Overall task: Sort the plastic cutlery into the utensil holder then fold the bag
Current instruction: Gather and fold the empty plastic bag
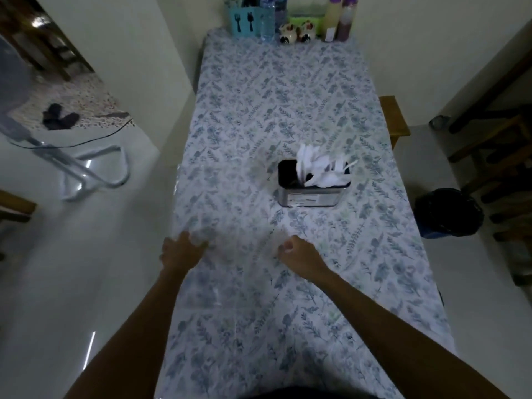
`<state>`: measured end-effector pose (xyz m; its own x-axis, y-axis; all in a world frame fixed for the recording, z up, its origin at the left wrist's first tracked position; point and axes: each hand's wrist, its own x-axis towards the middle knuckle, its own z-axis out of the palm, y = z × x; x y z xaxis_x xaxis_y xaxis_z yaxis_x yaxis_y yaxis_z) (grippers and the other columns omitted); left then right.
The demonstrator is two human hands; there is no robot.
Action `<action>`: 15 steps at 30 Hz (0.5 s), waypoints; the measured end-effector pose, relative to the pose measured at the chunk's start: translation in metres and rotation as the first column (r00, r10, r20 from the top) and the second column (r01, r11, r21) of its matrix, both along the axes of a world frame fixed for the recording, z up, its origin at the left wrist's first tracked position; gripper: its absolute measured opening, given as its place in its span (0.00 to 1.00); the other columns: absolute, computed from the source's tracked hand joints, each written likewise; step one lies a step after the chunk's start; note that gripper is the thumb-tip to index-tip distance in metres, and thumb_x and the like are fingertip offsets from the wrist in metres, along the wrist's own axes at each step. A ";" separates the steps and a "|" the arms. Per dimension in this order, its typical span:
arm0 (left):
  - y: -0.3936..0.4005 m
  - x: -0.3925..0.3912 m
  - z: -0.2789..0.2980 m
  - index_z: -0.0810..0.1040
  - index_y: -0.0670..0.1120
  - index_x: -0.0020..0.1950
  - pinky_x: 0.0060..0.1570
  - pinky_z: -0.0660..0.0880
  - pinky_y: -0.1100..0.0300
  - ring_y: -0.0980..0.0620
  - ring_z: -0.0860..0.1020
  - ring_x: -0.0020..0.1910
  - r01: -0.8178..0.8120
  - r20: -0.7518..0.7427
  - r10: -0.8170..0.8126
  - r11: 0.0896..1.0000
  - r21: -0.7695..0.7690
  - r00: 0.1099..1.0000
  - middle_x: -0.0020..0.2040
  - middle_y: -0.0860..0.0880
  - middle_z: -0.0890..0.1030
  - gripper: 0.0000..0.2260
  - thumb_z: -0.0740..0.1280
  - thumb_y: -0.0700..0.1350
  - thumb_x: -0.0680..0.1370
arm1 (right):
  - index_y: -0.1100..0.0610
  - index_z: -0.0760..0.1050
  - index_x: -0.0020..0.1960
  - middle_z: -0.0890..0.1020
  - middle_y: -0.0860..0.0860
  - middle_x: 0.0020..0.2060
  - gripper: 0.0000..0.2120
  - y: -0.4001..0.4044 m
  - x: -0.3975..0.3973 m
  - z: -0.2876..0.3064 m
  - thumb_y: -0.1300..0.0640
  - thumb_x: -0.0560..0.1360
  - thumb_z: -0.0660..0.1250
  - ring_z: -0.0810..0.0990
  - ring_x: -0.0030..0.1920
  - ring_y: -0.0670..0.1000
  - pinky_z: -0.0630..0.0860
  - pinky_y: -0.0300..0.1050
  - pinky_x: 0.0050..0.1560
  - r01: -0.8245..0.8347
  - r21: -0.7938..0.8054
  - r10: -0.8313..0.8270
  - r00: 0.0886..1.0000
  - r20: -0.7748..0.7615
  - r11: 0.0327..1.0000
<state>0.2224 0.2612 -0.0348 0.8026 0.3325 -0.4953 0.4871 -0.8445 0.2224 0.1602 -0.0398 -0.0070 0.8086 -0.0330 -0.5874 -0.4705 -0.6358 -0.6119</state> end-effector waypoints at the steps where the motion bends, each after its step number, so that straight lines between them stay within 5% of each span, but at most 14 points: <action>1: 0.018 -0.012 -0.004 0.75 0.52 0.71 0.66 0.74 0.43 0.35 0.77 0.65 0.057 -0.034 -0.058 0.997 -0.048 0.998 0.67 0.36 0.77 0.33 0.71 0.69 0.72 | 0.60 0.75 0.56 0.79 0.51 0.48 0.13 0.006 0.000 -0.006 0.52 0.78 0.68 0.79 0.49 0.53 0.75 0.45 0.45 0.052 0.032 -0.052 0.998 -0.018 0.998; 3: 0.040 -0.031 -0.015 0.83 0.41 0.60 0.57 0.79 0.46 0.35 0.83 0.56 0.161 0.070 -0.154 0.981 -0.112 0.986 0.56 0.35 0.84 0.19 0.70 0.54 0.78 | 0.62 0.76 0.55 0.78 0.50 0.43 0.11 0.016 0.003 -0.011 0.56 0.78 0.67 0.80 0.43 0.51 0.76 0.40 0.40 0.181 0.074 -0.182 0.983 0.009 0.981; 6: 0.039 -0.055 -0.001 0.87 0.39 0.43 0.39 0.81 0.54 0.41 0.85 0.40 0.216 0.295 -0.176 0.970 -0.111 0.939 0.42 0.39 0.86 0.17 0.64 0.49 0.78 | 0.59 0.75 0.59 0.79 0.52 0.48 0.14 0.025 0.014 -0.014 0.54 0.76 0.67 0.79 0.44 0.50 0.73 0.39 0.40 0.248 0.016 -0.248 0.969 0.002 0.969; 9: 0.031 -0.075 0.011 0.84 0.42 0.58 0.48 0.76 0.58 0.43 0.84 0.50 0.094 0.213 -0.048 0.973 -0.210 0.976 0.54 0.43 0.85 0.10 0.69 0.45 0.81 | 0.58 0.74 0.56 0.80 0.52 0.46 0.16 0.029 0.020 -0.022 0.49 0.73 0.69 0.79 0.45 0.53 0.73 0.44 0.40 0.171 -0.064 -0.173 0.985 -0.014 0.983; 11: 0.021 -0.085 0.013 0.76 0.44 0.68 0.55 0.75 0.56 0.43 0.83 0.54 -0.051 0.148 0.106 0.941 -0.335 0.983 0.58 0.44 0.83 0.18 0.72 0.48 0.80 | 0.58 0.76 0.53 0.81 0.53 0.43 0.16 0.027 0.016 -0.025 0.49 0.72 0.71 0.79 0.43 0.52 0.72 0.44 0.37 0.112 -0.067 -0.114 0.993 -0.024 0.991; 15: 0.007 -0.103 0.013 0.70 0.43 0.68 0.52 0.76 0.50 0.40 0.82 0.51 -0.378 0.071 0.456 0.808 -0.452 0.887 0.52 0.42 0.83 0.25 0.68 0.58 0.80 | 0.53 0.75 0.42 0.81 0.51 0.41 0.07 0.007 -0.009 -0.023 0.54 0.70 0.73 0.79 0.39 0.51 0.72 0.43 0.37 0.047 0.006 -0.046 0.996 -0.082 0.999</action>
<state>0.1197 0.2678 -0.0220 0.7167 0.4487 -0.5338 0.6934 -0.3769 0.6142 0.1513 -0.0329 -0.0300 0.7554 -0.0647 -0.6521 -0.5482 -0.6077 -0.5747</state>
